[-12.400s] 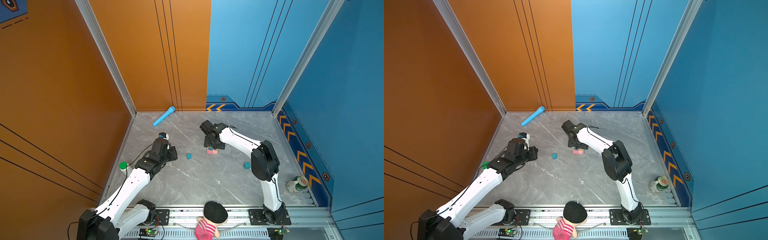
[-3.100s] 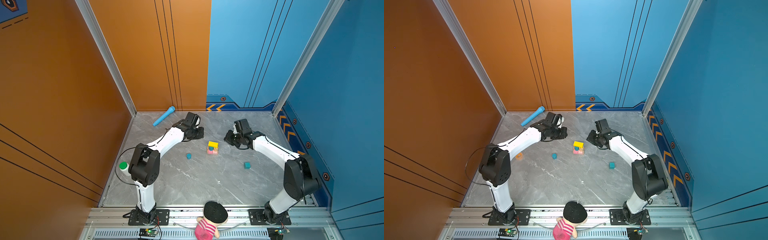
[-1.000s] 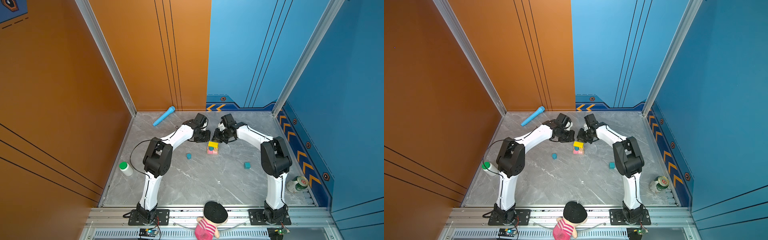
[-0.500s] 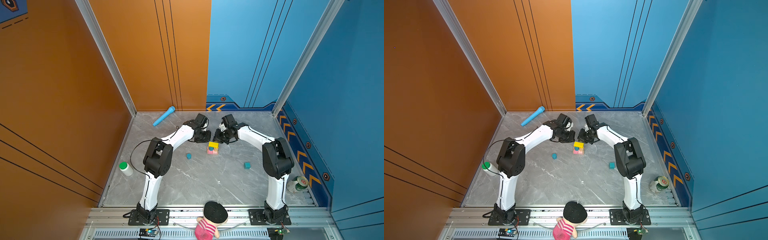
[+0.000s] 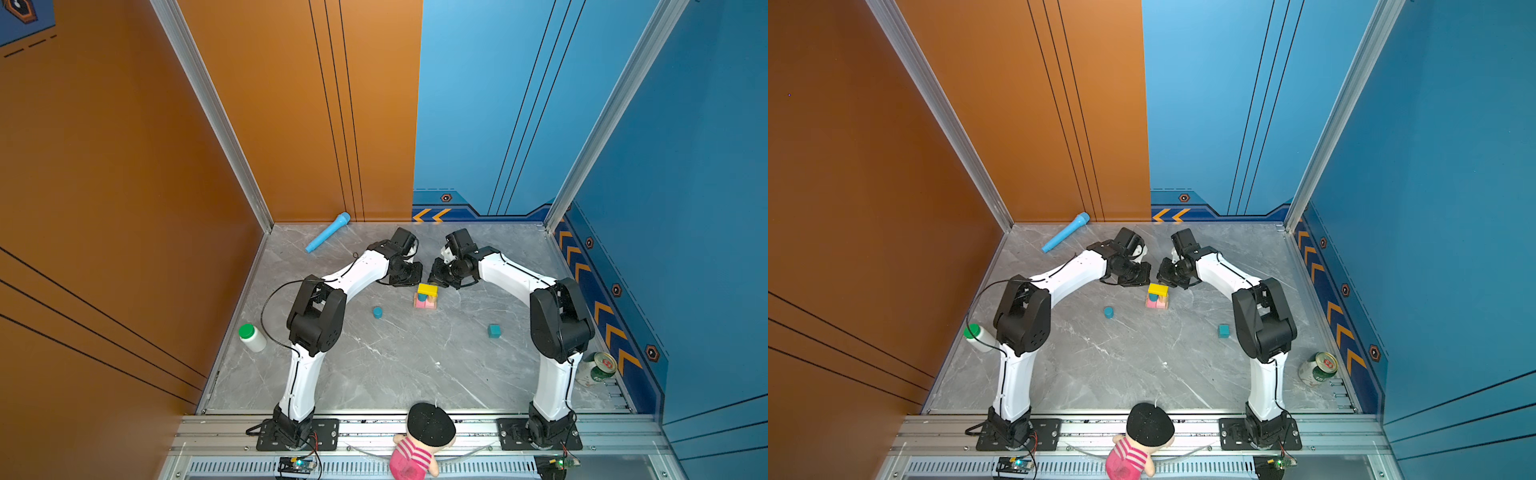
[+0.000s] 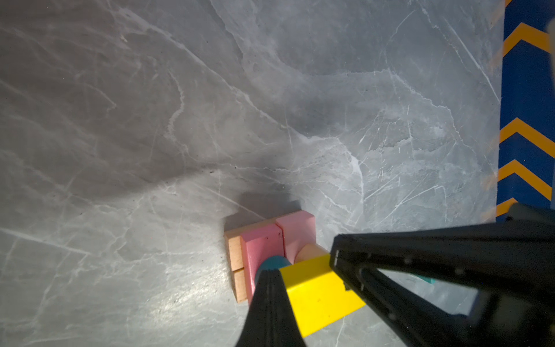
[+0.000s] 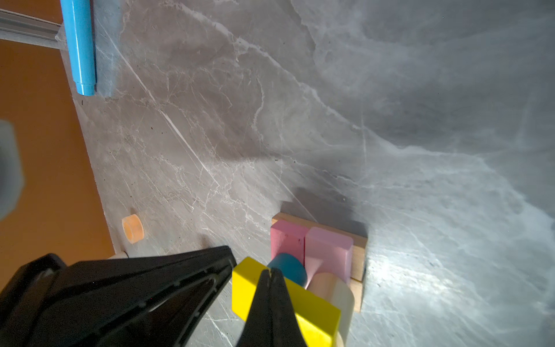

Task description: Build the wood block tower

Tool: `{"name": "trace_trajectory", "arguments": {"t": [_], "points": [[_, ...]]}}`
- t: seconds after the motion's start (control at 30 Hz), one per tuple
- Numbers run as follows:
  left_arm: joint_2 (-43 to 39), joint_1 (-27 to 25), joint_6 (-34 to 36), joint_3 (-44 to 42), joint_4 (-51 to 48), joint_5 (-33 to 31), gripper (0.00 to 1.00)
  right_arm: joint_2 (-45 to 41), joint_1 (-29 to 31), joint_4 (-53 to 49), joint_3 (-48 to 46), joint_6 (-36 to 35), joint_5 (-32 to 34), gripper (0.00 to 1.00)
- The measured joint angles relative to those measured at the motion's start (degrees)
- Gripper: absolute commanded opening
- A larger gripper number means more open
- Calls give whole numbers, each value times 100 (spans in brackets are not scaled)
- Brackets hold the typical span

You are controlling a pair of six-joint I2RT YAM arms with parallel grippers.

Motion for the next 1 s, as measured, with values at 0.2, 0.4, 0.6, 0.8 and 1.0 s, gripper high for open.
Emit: {"name": "trace_trajectory", "arguments": {"t": [0.2, 0.4, 0.6, 0.8, 1.0], "points": [[0, 0, 2, 4, -17, 0, 0, -17, 0, 0, -33, 0, 0, 0], [0, 0, 2, 31, -24, -2, 0, -17, -4, 2, -70, 0, 2, 0], [0, 0, 4, 42, -35, -2, 0, -28, -33, 2, -144, 0, 7, 0], [0, -4, 4, 42, -37, -2, 0, -173, -42, 2, -232, 0, 52, 0], [0, -28, 4, 42, -39, -4, 0, -210, -42, 2, -232, 0, 107, 0]]}}
